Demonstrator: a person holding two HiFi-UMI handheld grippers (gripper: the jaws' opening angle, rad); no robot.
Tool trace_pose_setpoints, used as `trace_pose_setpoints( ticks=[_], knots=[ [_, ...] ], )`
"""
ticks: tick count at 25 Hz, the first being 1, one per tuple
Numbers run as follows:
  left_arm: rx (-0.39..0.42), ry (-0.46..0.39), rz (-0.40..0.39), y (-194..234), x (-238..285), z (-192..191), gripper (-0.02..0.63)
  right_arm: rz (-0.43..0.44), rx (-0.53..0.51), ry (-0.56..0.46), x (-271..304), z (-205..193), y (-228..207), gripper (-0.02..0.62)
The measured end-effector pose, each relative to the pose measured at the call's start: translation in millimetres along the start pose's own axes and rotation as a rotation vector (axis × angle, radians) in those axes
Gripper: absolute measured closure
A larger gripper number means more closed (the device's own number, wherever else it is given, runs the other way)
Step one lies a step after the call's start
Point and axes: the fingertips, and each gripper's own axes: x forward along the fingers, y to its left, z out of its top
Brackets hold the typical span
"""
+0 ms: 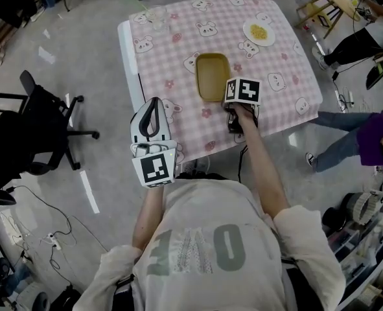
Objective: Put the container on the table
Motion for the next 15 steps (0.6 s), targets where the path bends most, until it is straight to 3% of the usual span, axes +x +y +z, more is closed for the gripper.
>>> trace_pose_setpoints(
  ticks=[15],
  knots=[
    [-0.007, -0.004, 0.007, 1.6, 0.9, 1.7, 0.577, 0.046, 0.015, -0.064, -2.4, 8.0, 3.6, 0.558]
  ],
)
